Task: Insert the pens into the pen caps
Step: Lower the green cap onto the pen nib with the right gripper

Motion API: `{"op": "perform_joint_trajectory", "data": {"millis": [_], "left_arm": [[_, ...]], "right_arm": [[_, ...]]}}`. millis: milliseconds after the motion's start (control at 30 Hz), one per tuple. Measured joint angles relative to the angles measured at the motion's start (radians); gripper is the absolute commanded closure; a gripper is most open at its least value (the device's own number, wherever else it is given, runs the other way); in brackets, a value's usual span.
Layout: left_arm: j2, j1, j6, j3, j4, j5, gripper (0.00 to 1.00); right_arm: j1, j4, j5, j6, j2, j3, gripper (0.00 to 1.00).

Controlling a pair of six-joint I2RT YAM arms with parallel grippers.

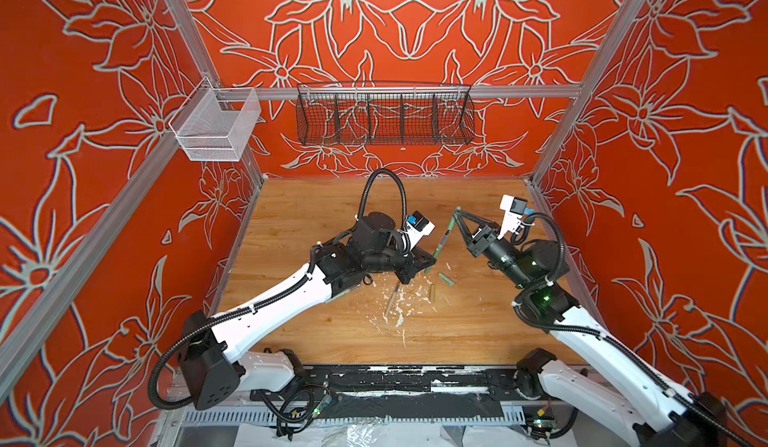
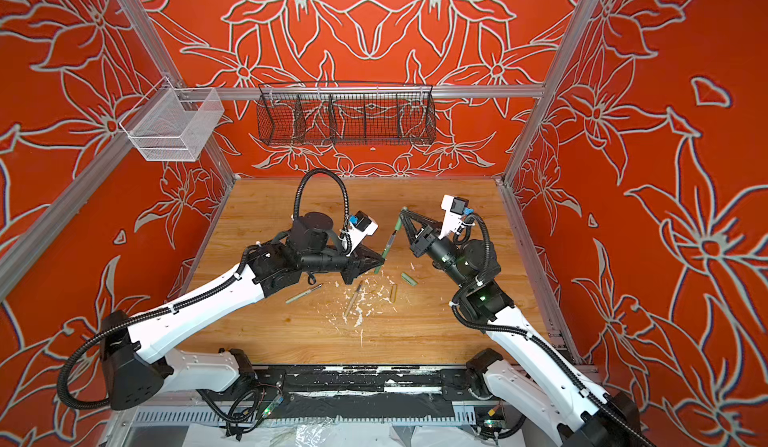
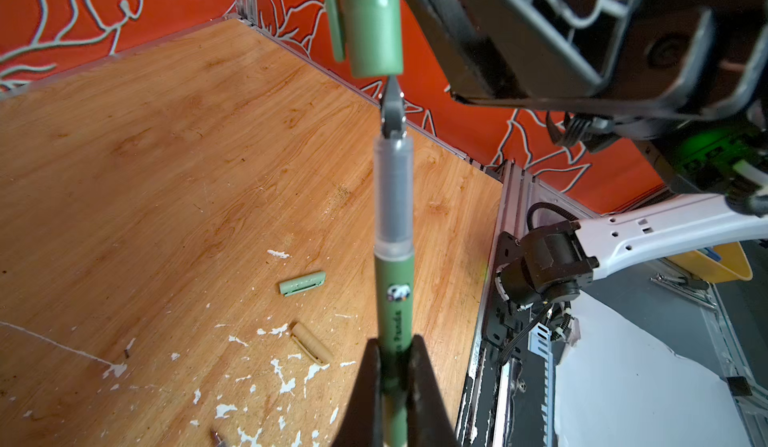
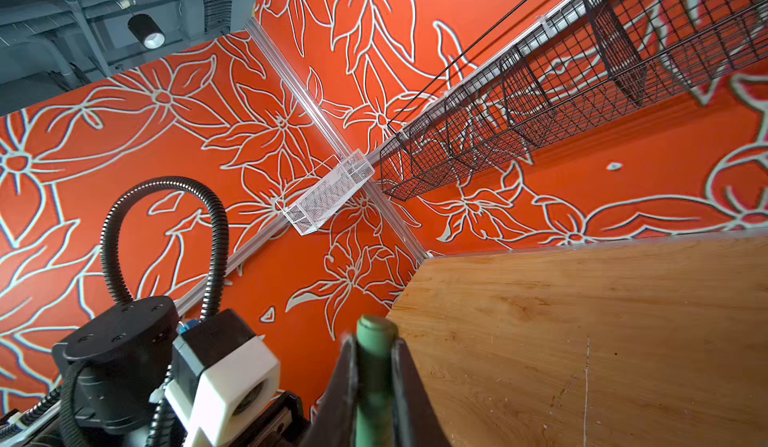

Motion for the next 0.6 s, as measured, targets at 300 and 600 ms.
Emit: {"op": "perform_joint_trajectory", "data": {"millis": [300, 600], "left_arm": [[0.000, 0.000, 0.000, 0.000, -0.001, -0.010, 1.00], [0.000, -0.001, -0.001, 0.000, -0.005, -0.024, 1.00]], "right_arm": [[0.003, -0.008, -0.010, 0.001, 0.001, -0.009, 1.00], [0.008, 0.019, -0.010, 0.002, -0.013, -0.050, 1.00]]}}
